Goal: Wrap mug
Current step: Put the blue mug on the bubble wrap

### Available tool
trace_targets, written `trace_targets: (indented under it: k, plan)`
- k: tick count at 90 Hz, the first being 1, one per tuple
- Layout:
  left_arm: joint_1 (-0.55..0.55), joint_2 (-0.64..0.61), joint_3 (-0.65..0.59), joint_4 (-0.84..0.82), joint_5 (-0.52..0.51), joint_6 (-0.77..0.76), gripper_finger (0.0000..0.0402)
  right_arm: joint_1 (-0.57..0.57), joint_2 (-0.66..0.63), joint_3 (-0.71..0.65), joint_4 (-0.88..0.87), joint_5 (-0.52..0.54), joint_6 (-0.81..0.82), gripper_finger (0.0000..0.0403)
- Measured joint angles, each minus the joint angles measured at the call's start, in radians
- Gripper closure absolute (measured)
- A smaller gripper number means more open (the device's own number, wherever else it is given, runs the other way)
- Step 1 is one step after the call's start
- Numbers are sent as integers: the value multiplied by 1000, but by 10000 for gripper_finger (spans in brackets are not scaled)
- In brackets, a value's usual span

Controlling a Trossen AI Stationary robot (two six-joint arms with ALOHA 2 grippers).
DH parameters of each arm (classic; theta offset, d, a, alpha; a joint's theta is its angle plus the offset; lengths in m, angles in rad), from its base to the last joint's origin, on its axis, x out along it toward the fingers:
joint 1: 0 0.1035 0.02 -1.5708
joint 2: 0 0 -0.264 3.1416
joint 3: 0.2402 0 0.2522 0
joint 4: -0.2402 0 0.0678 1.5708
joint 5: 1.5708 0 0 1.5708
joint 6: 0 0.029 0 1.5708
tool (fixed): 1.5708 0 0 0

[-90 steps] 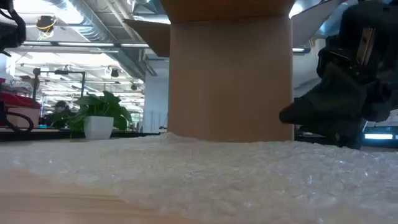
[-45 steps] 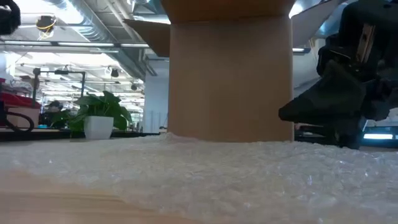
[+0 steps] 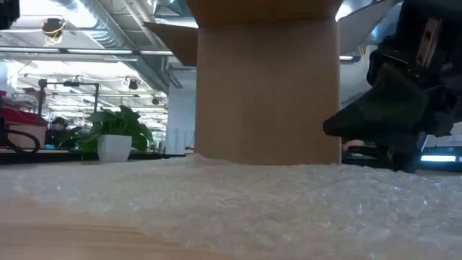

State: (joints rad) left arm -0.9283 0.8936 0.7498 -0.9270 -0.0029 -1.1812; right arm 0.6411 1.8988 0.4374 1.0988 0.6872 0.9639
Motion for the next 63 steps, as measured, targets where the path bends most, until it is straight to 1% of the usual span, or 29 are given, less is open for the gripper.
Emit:
trace_targets:
  k: [63]
  plan:
    - [0,105,1,-1,1,22,343,0,0,0,3,0,-5,403]
